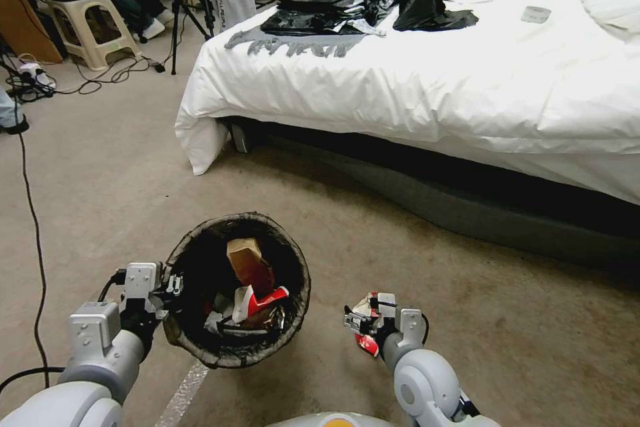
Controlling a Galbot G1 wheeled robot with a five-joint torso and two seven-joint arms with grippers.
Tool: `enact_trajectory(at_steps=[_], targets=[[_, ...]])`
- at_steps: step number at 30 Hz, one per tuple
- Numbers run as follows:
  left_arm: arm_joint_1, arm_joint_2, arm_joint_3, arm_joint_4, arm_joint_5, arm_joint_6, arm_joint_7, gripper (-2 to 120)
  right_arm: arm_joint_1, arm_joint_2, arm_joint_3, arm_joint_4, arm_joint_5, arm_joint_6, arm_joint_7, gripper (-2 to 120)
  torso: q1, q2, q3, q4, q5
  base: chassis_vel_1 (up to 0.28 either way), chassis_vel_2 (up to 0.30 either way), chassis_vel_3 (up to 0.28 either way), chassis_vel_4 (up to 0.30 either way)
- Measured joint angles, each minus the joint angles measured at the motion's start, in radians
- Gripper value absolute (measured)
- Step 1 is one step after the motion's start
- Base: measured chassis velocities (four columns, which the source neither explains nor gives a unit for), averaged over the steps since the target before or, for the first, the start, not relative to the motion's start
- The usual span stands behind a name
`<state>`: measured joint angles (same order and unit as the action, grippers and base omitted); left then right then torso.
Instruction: Pick up the trash bin, then pick up the garbage from the floor and place it into the trash bin.
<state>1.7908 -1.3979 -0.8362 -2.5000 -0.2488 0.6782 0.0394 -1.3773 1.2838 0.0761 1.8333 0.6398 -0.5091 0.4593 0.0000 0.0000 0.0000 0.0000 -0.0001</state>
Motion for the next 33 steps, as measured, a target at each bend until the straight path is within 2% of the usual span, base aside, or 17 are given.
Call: enact_trajectory(at_steps=[33], targets=[[-0.002,0.005,0.003,0.000,-0.001,0.001,0.000,1,0.086,0.024,-0.020,-0.185,-0.038,0.027,-0.007,100,0.000,0.000,0.000,0.0000,0.0001,0.000,0.000,0.000,0.000]])
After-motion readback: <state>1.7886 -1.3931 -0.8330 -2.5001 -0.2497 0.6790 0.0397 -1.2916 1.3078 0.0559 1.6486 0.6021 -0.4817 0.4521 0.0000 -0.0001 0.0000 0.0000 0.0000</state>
